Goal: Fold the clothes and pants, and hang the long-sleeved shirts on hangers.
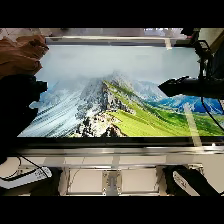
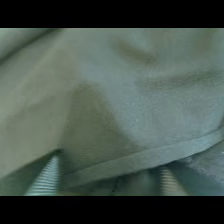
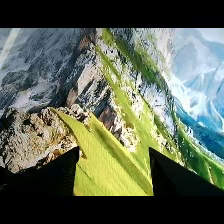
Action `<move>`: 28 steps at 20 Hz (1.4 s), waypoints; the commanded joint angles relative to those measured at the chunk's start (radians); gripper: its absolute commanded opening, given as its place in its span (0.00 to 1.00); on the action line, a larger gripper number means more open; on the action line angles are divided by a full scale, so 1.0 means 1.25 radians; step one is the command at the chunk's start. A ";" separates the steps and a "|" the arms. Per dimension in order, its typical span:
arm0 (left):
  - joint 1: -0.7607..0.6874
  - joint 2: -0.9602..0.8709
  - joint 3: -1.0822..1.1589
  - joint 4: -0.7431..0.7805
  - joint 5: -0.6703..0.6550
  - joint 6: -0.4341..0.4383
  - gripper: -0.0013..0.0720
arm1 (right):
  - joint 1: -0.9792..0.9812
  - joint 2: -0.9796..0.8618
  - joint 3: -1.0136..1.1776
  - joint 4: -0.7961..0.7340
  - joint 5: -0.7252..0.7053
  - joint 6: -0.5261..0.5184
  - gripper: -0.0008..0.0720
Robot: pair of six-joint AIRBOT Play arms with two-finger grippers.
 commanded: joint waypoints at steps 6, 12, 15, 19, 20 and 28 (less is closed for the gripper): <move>-0.120 0.087 0.149 -0.077 -0.031 0.012 0.05 | 0.001 0.001 0.088 -0.038 -0.013 0.009 0.68; -0.513 0.246 0.298 -0.543 0.094 0.054 0.05 | 0.001 0.001 0.390 -0.265 0.045 0.009 0.66; -0.781 0.222 0.269 -0.543 -0.004 0.054 0.05 | 0.001 0.002 0.496 -0.408 0.096 0.009 0.66; -1.060 0.141 0.180 -0.543 -0.004 0.023 0.05 | 0.001 0.000 0.541 -0.494 0.135 0.008 0.62; -1.110 0.109 0.163 -0.539 -0.004 0.009 0.05 | 0.000 -0.004 0.539 -0.497 0.154 0.008 0.62; -1.139 -0.013 0.143 -0.243 -0.089 -0.150 0.81 | -0.118 -0.101 0.350 -0.342 0.266 -0.006 0.65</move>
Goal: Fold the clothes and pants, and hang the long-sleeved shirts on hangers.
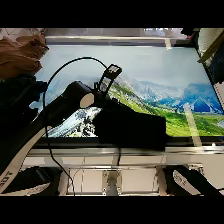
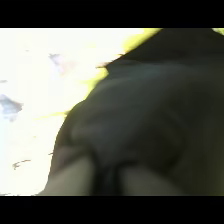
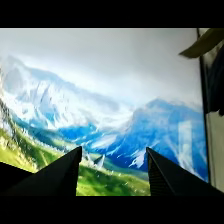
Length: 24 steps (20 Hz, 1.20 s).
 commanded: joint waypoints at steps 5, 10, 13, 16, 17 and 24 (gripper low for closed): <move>0.170 -0.006 -0.005 0.072 -0.045 -0.054 0.98 | -0.153 -0.087 -0.464 0.278 -0.024 -0.085 0.72; 0.286 -0.051 -0.045 -0.193 -0.050 0.027 0.98 | -0.211 -0.099 -0.770 0.307 -0.172 -0.142 0.72; 0.284 -0.102 -0.045 -0.307 -0.019 0.112 0.98 | -0.212 -0.162 -0.783 0.337 -0.192 -0.156 0.71; 0.284 -0.134 -0.045 -0.354 0.009 0.141 0.98 | -0.212 -0.239 -0.783 0.368 -0.205 -0.162 0.71; 0.284 -0.142 -0.045 -0.368 -0.004 0.155 0.98 | -0.212 -0.262 -0.783 0.368 -0.207 -0.171 0.71; 0.281 -0.147 -0.045 -0.378 -0.013 0.171 0.98 | -0.254 -0.292 -0.732 0.361 -0.219 -0.212 0.71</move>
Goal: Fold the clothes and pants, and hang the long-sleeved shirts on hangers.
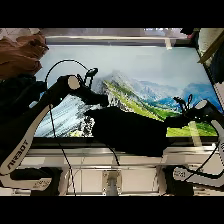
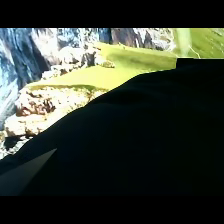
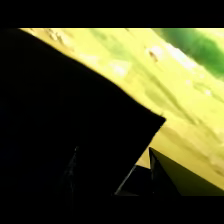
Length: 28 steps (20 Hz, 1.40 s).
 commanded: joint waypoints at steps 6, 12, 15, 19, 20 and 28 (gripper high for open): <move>0.000 -0.004 0.000 -0.013 -0.005 0.013 0.98 | -0.130 -0.032 0.043 0.117 0.027 -0.045 0.71; 0.000 -0.005 -0.001 -0.012 -0.047 0.065 0.98 | -0.135 -0.110 0.043 0.185 0.069 -0.067 0.68; 0.000 -0.014 -0.001 -0.009 -0.047 0.067 0.98 | -0.135 -0.121 0.043 0.178 0.068 -0.077 0.68; 0.000 -0.047 -0.001 -0.010 -0.047 0.082 0.98 | -0.135 -0.121 0.043 0.146 0.071 -0.075 0.68; 0.000 -0.055 -0.001 -0.010 -0.048 0.082 0.98 | -0.135 -0.121 0.042 0.146 0.072 -0.075 0.67; 0.000 -0.063 -0.001 -0.034 -0.084 0.112 0.09 | -0.075 -0.128 0.000 0.199 0.063 -0.104 0.03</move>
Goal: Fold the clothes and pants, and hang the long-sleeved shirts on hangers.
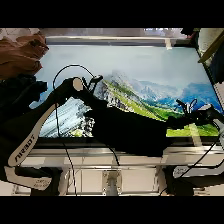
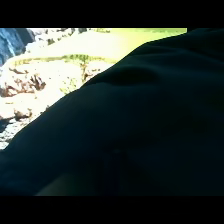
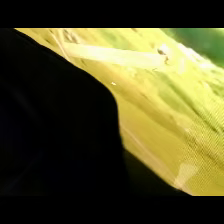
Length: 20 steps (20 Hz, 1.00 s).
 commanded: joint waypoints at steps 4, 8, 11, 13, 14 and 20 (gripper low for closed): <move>0.008 0.011 0.000 0.002 -0.023 0.015 0.05 | 0.016 0.006 0.046 0.056 0.024 -0.007 0.03; 0.078 0.103 0.000 0.060 -0.023 0.004 0.05 | 0.003 0.058 0.204 0.049 0.104 0.007 0.03; 0.169 0.208 0.000 0.195 -0.023 -0.052 0.05 | -0.044 0.112 0.323 0.050 0.106 0.042 0.03; 0.232 0.261 0.000 0.200 -0.027 -0.055 0.05 | -0.081 0.141 0.394 0.046 0.107 0.070 0.03; 0.259 0.277 0.000 0.203 -0.043 -0.055 0.05 | -0.102 0.154 0.423 0.040 0.106 0.087 0.03; 0.374 0.305 0.000 0.309 -0.069 -0.069 0.05 | -0.202 0.213 0.473 0.014 0.114 0.147 0.03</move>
